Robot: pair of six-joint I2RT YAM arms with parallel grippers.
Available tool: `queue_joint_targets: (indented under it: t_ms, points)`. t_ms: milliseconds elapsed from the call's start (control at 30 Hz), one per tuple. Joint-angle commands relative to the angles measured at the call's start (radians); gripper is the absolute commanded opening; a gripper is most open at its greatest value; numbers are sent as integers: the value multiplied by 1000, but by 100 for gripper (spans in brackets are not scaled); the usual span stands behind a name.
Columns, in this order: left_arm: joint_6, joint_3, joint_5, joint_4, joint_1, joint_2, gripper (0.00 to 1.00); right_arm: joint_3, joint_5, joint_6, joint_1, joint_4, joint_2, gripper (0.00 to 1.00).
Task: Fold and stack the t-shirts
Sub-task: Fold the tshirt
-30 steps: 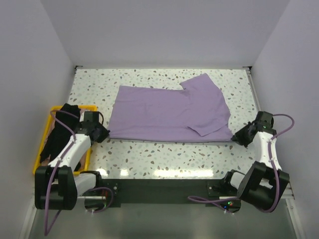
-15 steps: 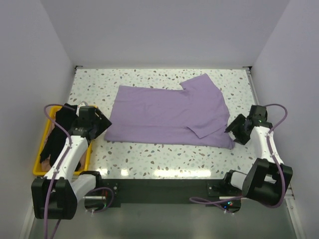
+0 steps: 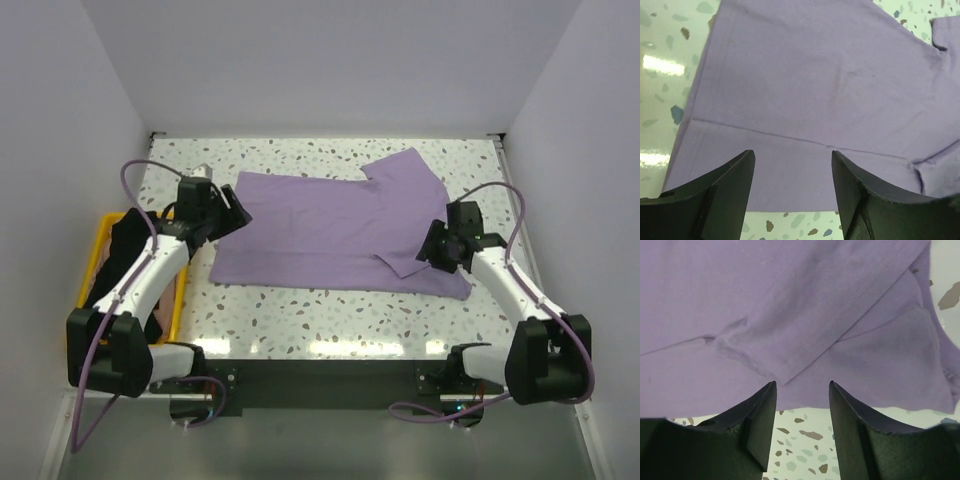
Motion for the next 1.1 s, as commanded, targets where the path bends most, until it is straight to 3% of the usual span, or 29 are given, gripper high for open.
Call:
queue_joint_targets:
  t_ms: [0, 267, 867, 1067]
  points:
    - [109, 124, 84, 26, -12, 46, 67, -34, 30, 46, 13, 99, 62, 49]
    - [197, 210, 148, -7, -12, 126, 68, -26, 64, 82, 23, 162, 158, 43]
    - [211, 112, 176, 90, -12, 141, 68, -3, 73, 101, 23, 202, 257, 42]
    - [214, 111, 174, 88, -12, 141, 68, 18, 79, 95, 23, 199, 263, 26]
